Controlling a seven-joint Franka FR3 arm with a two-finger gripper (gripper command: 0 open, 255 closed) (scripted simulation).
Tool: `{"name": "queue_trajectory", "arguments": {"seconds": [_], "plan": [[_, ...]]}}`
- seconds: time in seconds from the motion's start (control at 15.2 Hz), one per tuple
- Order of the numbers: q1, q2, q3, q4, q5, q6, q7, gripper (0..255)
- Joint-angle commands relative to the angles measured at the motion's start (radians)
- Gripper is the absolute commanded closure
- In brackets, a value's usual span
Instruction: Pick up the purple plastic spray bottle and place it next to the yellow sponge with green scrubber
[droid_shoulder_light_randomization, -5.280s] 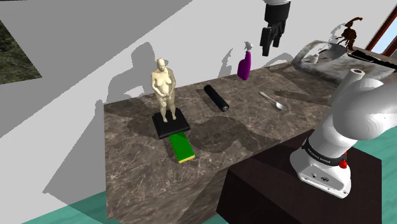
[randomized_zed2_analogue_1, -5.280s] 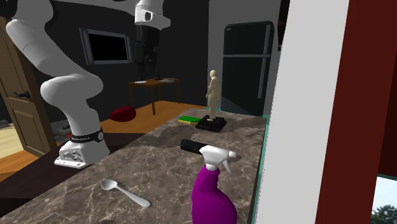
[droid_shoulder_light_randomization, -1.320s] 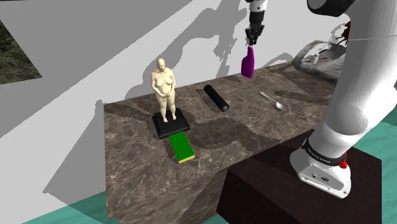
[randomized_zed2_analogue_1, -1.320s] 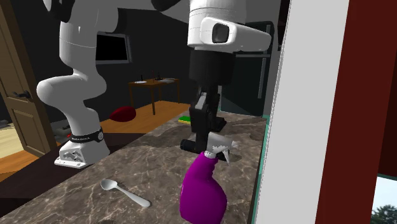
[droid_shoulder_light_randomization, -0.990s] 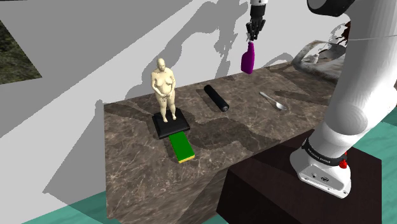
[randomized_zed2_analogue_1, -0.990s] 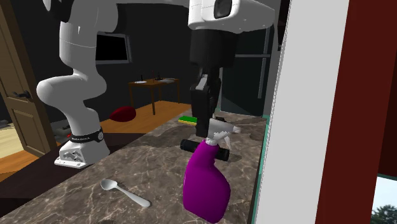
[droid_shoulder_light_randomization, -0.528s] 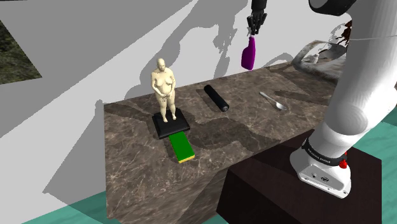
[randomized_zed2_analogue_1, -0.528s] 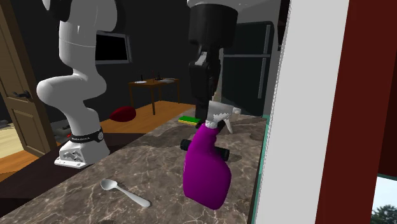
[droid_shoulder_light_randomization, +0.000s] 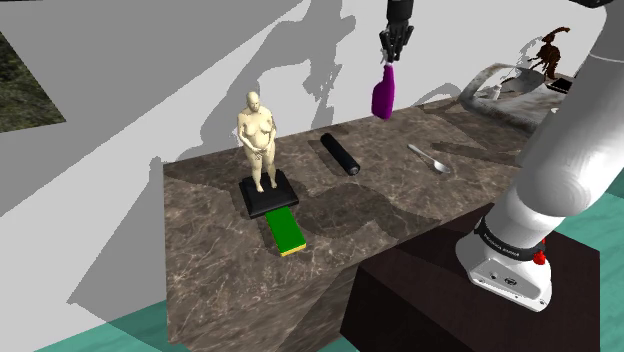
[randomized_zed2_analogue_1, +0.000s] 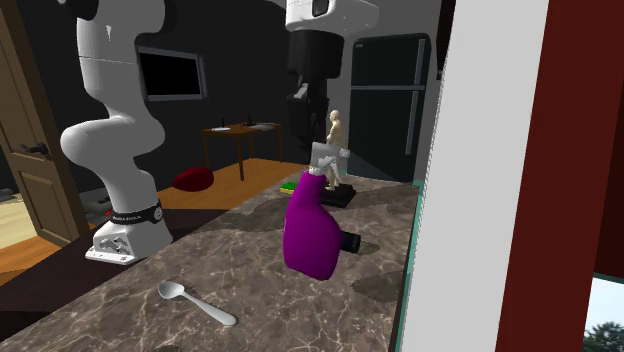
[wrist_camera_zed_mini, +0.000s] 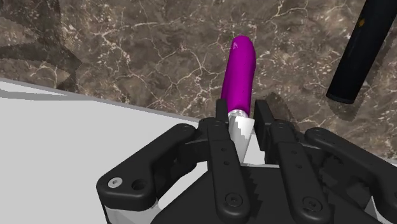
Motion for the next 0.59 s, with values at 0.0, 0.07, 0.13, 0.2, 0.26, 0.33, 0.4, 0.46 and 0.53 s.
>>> {"name": "queue_trajectory", "arguments": {"seconds": [0.0,0.07,0.13,0.2,0.26,0.33,0.4,0.46,0.53], "plan": [[0.030,-0.057,0.018,-0.063,-0.017,0.006,0.051,255],[0.042,-0.082,0.029,-0.093,-0.023,0.011,0.075,255],[0.055,-0.107,0.039,-0.122,-0.029,0.014,0.100,255],[0.066,-0.131,0.050,-0.149,-0.034,0.017,0.124,255],[0.078,-0.153,0.062,-0.175,-0.038,0.020,0.148,255],[0.089,-0.175,0.074,-0.199,-0.041,0.022,0.173,255],[0.100,-0.196,0.086,-0.223,-0.044,0.023,0.197,255],[0.110,-0.215,0.099,-0.244,-0.045,0.024,0.221,255],[0.121,-0.234,0.112,-0.265,-0.046,0.025,0.245,255]]}}
